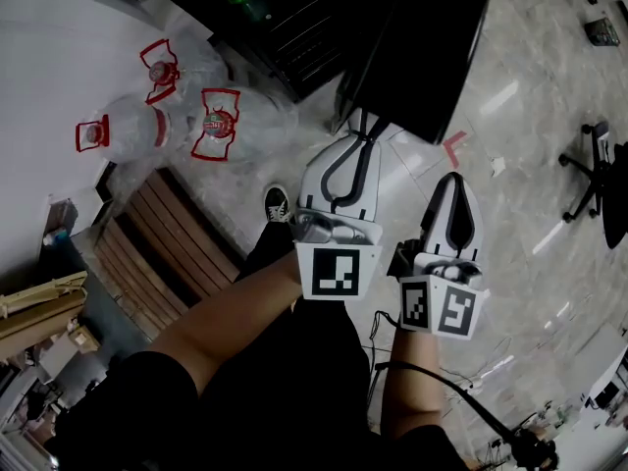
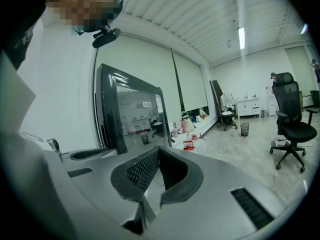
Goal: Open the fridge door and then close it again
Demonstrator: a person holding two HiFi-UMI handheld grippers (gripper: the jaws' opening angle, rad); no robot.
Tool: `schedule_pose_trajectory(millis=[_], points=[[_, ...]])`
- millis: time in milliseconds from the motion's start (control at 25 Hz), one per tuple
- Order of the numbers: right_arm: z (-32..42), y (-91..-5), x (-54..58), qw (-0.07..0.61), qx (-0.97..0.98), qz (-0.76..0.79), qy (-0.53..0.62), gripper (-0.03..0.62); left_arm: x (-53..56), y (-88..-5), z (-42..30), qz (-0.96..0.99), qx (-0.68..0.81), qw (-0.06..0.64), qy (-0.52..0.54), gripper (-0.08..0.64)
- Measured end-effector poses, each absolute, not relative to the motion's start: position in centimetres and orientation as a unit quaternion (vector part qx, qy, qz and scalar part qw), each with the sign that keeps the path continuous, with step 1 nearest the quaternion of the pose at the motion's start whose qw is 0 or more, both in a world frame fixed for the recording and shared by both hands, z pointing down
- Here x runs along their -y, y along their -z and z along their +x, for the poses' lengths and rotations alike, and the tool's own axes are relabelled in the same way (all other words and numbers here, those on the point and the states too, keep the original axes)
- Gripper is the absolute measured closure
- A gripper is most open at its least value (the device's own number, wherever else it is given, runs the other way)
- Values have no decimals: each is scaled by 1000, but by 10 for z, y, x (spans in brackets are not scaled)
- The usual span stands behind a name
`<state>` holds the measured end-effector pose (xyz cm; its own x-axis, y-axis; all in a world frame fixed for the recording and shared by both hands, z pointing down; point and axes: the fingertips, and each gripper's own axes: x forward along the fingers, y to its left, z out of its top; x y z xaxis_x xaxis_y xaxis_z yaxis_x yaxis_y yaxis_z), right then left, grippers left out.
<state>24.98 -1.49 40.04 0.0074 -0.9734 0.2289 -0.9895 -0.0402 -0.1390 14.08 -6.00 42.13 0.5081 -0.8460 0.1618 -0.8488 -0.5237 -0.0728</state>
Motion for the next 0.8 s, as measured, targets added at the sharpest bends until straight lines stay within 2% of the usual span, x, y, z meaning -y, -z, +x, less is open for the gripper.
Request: schedule_pose_trajectory(millis=[800], points=[[230,-398,36,31,712,689,-133,577,70,-421,122,866,493,6,-88,523]])
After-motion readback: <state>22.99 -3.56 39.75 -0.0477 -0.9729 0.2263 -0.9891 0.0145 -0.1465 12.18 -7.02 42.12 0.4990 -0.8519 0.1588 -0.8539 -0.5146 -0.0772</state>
